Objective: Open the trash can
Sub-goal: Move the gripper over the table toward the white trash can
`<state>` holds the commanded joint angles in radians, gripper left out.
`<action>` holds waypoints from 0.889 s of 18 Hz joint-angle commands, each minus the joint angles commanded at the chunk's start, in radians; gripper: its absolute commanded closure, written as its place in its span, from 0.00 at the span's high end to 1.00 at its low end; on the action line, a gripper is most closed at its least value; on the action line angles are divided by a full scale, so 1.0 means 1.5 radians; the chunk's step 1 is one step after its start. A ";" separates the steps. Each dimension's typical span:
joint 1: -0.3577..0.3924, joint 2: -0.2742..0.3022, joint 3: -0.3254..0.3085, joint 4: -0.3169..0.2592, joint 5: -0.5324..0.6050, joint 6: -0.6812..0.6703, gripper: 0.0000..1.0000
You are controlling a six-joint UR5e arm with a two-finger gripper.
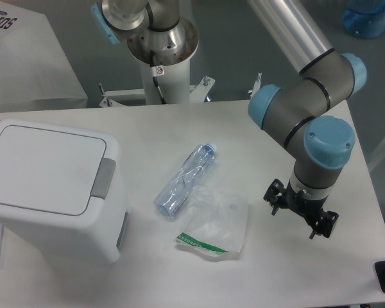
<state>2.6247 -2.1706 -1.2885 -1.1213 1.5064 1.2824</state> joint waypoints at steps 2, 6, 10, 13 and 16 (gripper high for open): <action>-0.001 0.001 -0.001 0.000 0.000 -0.001 1.00; -0.008 0.006 -0.003 0.007 -0.002 -0.051 1.00; -0.020 0.013 -0.012 0.014 -0.020 -0.060 1.00; -0.027 0.029 -0.017 0.011 -0.049 -0.101 1.00; -0.035 0.055 -0.037 0.013 -0.112 -0.164 1.00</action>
<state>2.5725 -2.0879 -1.3437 -1.1014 1.3380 1.0357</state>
